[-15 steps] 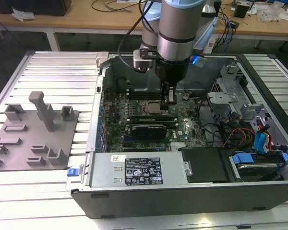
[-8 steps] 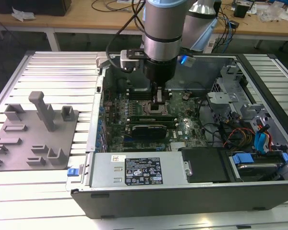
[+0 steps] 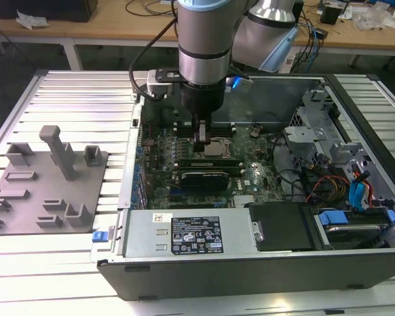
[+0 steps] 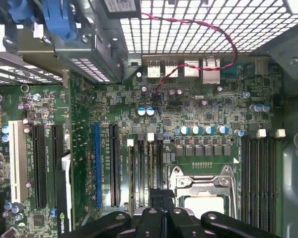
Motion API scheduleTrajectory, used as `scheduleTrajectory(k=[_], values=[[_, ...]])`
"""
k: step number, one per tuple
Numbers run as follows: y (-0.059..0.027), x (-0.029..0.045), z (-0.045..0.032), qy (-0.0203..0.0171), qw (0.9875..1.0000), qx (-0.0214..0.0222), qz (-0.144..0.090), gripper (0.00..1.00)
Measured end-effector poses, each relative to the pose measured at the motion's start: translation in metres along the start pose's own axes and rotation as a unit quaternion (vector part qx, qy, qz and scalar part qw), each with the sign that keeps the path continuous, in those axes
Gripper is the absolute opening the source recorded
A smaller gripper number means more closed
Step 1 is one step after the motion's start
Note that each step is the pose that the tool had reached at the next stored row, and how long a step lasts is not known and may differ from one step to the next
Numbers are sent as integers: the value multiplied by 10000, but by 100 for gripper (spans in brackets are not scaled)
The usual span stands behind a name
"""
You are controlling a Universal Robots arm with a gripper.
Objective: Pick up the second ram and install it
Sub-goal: 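Press down the second ram until it locks into place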
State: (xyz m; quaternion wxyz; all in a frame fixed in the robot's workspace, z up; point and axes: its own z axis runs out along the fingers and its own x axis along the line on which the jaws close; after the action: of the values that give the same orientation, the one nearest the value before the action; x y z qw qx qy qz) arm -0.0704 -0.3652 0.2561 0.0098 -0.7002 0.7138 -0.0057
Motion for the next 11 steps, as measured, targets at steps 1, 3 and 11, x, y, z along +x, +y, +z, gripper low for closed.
scheduleTrajectory(k=[1, 3, 11], values=[[0, 3, 1, 0, 10000, 0, 0, 8], [1, 6, 54, 0, 10000, 0, 0, 8], [4, 27, 178, 4, 10000, 0, 0, 8]])
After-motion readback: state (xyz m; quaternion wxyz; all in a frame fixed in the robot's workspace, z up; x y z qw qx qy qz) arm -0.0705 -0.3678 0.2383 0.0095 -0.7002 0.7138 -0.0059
